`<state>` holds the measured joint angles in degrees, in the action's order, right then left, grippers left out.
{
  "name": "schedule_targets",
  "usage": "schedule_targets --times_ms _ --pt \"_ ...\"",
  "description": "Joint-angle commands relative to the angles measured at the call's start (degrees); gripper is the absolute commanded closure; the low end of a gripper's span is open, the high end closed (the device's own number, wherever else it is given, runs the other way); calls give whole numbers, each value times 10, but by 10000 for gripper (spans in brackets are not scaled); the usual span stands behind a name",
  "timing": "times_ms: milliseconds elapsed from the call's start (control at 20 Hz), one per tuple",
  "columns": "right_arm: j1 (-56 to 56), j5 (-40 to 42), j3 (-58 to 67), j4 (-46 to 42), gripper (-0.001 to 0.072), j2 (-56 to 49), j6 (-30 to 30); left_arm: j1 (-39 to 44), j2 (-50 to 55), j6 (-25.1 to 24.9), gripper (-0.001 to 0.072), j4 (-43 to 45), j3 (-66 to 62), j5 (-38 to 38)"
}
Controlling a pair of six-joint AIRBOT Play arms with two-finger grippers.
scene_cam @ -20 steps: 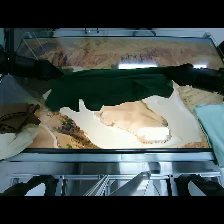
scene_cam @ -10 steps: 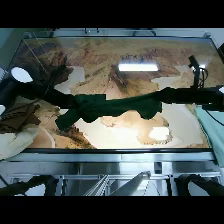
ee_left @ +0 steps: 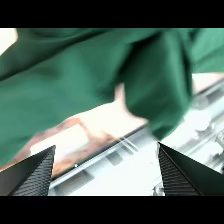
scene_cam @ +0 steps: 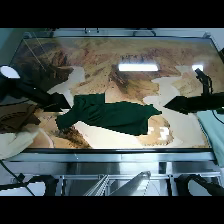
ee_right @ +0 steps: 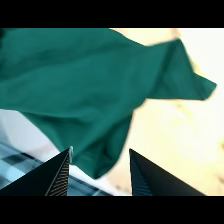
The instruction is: Fold the shirts.
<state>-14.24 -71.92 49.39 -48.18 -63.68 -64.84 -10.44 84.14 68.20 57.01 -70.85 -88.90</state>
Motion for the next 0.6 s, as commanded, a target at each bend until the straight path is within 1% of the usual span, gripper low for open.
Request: schedule_targets --times_ms 0,150,200,300,450,550 --pt "-17 16 -42 -52 315 7 -24 -76 -20 8 -8 15 31 16" --pt "-14 76 -66 -41 317 -23 -25 -106 -14 -2 -7 13 96 33" --pt "-14 91 -66 -30 320 -40 -27 -105 -5 -6 9 13 113 44" --pt "-14 130 -66 23 383 -74 -27 -103 16 -10 8 12 128 55" --pt "-13 162 -66 90 381 -134 -24 -92 49 -26 9 -35 128 54" --pt "-14 162 -66 94 381 -174 -24 -86 63 -37 9 -69 128 63"
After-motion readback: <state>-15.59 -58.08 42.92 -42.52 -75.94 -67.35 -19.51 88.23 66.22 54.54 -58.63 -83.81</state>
